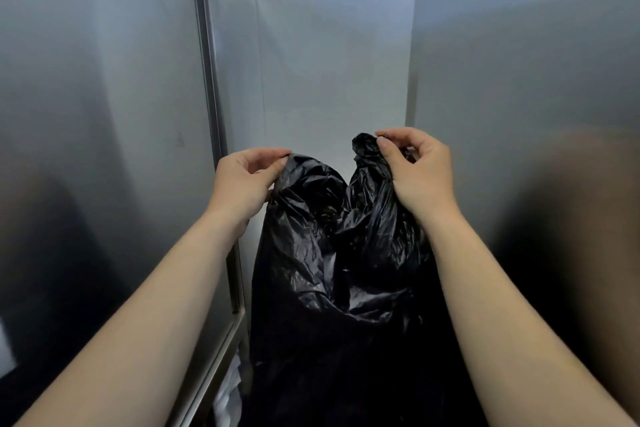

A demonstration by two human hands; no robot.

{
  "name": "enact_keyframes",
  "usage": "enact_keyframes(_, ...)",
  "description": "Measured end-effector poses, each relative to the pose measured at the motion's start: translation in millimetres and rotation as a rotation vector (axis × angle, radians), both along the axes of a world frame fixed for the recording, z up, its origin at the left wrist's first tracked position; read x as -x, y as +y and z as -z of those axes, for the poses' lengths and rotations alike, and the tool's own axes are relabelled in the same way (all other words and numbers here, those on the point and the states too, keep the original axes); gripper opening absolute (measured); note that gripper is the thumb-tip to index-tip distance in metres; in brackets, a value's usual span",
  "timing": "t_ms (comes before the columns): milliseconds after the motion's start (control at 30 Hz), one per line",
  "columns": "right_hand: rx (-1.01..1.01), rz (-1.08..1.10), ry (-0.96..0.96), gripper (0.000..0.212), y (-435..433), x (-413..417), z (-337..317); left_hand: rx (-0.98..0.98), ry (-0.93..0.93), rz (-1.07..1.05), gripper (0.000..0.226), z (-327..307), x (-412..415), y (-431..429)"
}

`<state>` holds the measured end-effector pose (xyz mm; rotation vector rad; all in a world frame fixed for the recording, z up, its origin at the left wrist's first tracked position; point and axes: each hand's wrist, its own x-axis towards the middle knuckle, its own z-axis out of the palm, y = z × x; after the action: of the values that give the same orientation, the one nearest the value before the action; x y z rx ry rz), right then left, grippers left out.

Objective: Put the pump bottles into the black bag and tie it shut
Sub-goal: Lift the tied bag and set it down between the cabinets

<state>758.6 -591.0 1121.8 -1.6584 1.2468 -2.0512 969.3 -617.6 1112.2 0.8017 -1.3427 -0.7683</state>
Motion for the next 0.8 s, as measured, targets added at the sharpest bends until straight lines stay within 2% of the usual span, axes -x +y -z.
enact_keyframes(167, -0.040, 0.018, 0.018, 0.012, -16.9, -7.6, 61.1, -0.089, 0.002, 0.005, 0.022, 67.2, -4.6, -23.9)
enact_keyframes(400, -0.112, 0.056, 0.058, 0.008, -22.5, -3.8, 115.6, -0.195, -0.049, 0.101, 0.022, 118.4, -6.1, -31.8)
enact_keyframes(467, -0.154, 0.059, 0.079, 0.008, -21.7, -3.1, 135.3, -0.246, -0.071, 0.136, 0.015, 137.6, -14.0, -28.3)
enact_keyframes(500, -0.175, 0.063, 0.086, 0.008, -20.6, -2.8, 146.7, -0.269, -0.101, 0.165, 0.013, 147.2, -18.4, -25.5)
enact_keyframes(567, -0.207, 0.074, 0.091, 0.011, -17.7, -1.9, 171.2, -0.284, -0.177, 0.218, 0.035, 167.8, -25.5, -20.8)
enact_keyframes(633, -0.229, 0.084, 0.094, 0.015, -15.2, -1.1, 194.5, -0.255, -0.289, 0.216, 0.047, 188.2, -26.0, -16.9)
enact_keyframes(700, -0.259, 0.098, 0.095, 0.019, -13.8, -1.1, 216.4, -0.246, -0.408, 0.189, 0.047, 208.8, -22.0, -12.9)
enact_keyframes(800, -0.319, 0.131, 0.130, 0.023, -12.9, -1.2, 249.0, -0.283, -0.452, 0.180, 0.039, 243.6, -18.1, -9.3)
